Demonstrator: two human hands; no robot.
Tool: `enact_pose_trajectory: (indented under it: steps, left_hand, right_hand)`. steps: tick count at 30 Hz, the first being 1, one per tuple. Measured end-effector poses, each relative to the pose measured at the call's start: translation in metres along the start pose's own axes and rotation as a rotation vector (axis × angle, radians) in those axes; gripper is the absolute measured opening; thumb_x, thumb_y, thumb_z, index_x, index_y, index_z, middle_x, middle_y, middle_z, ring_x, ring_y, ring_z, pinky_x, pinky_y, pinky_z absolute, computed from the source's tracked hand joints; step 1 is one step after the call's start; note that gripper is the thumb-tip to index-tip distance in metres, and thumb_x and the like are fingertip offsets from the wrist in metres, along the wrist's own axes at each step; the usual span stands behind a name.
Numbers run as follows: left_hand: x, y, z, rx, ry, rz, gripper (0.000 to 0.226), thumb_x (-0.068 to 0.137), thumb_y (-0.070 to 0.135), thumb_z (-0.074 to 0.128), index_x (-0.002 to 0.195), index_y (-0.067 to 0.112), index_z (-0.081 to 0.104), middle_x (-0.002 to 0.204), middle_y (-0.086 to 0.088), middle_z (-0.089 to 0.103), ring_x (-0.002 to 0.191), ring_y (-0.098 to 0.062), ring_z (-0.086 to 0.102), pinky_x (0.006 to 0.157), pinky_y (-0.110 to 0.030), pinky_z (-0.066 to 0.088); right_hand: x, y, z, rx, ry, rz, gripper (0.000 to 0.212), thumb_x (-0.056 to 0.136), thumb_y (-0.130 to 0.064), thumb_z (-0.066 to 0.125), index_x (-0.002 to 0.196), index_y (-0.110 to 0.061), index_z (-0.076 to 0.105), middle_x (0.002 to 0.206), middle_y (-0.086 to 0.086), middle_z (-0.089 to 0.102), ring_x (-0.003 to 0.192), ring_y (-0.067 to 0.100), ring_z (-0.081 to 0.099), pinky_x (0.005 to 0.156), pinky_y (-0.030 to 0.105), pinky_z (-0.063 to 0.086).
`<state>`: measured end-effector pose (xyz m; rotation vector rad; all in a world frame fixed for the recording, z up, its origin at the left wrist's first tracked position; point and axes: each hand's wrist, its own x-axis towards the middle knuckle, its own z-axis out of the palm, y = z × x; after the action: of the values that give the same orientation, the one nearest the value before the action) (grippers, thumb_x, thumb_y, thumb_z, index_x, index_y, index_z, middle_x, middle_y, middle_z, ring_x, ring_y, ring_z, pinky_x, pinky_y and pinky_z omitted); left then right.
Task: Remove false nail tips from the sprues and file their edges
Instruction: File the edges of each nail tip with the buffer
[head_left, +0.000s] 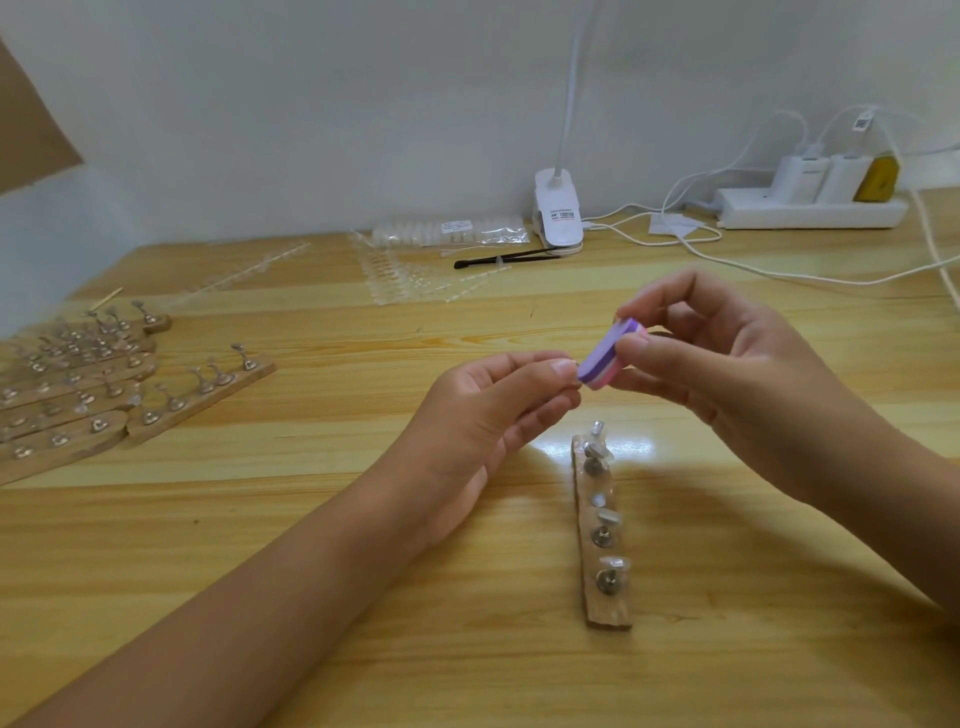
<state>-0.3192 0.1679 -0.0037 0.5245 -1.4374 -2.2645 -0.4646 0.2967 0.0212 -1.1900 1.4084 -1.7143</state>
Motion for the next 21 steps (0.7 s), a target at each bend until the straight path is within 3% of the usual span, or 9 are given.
enact_pose_trajectory:
  steps: [5,10,14,18,21]
  left_hand:
    - [0.002,0.001,0.0,-0.049,0.008,-0.021,0.026,0.071,0.023,0.08,0.091,0.007,0.075,0.088,-0.003,0.074,0.079,-0.008,0.07,0.07,-0.014,0.054]
    - [0.0,0.002,0.001,-0.032,-0.048,-0.009,0.039,0.073,0.025,0.075,0.106,0.004,0.072,0.098,-0.006,0.076,0.089,-0.008,0.071,0.074,-0.014,0.053]
    - [0.0,0.001,0.002,-0.022,-0.063,0.02,0.028,0.074,0.023,0.073,0.097,0.008,0.077,0.091,-0.001,0.076,0.082,-0.005,0.07,0.073,-0.012,0.053]
    - [0.0,0.001,0.002,0.019,-0.062,0.047,0.029,0.077,0.023,0.07,0.099,0.006,0.072,0.087,-0.001,0.076,0.077,-0.006,0.07,0.071,-0.013,0.053]
    - [0.0,0.002,0.001,0.003,-0.053,0.042,0.027,0.074,0.023,0.072,0.096,0.007,0.075,0.087,-0.001,0.075,0.078,-0.005,0.07,0.072,-0.013,0.053]
  right_hand:
    - [0.002,-0.006,-0.008,-0.019,0.002,0.017,0.03,0.065,-0.028,0.076,0.091,-0.017,0.065,0.083,0.0,0.068,0.083,0.02,0.072,0.077,0.024,0.057]
    - [-0.002,-0.002,0.001,-0.047,-0.061,0.014,0.032,0.069,-0.025,0.074,0.096,-0.012,0.063,0.085,0.004,0.073,0.084,0.021,0.073,0.076,0.023,0.057]
    - [-0.003,0.001,0.004,0.001,0.032,-0.032,0.032,0.07,-0.023,0.073,0.097,-0.011,0.062,0.086,0.002,0.072,0.083,0.018,0.073,0.076,0.024,0.057]
    - [-0.006,0.003,0.009,-0.066,-0.092,0.01,0.037,0.07,-0.025,0.074,0.098,-0.006,0.06,0.091,0.008,0.074,0.086,0.021,0.073,0.077,0.025,0.057]
    - [-0.004,0.003,0.007,-0.017,0.041,-0.041,0.036,0.067,-0.028,0.075,0.097,-0.012,0.062,0.086,0.002,0.072,0.085,0.018,0.072,0.079,0.025,0.057]
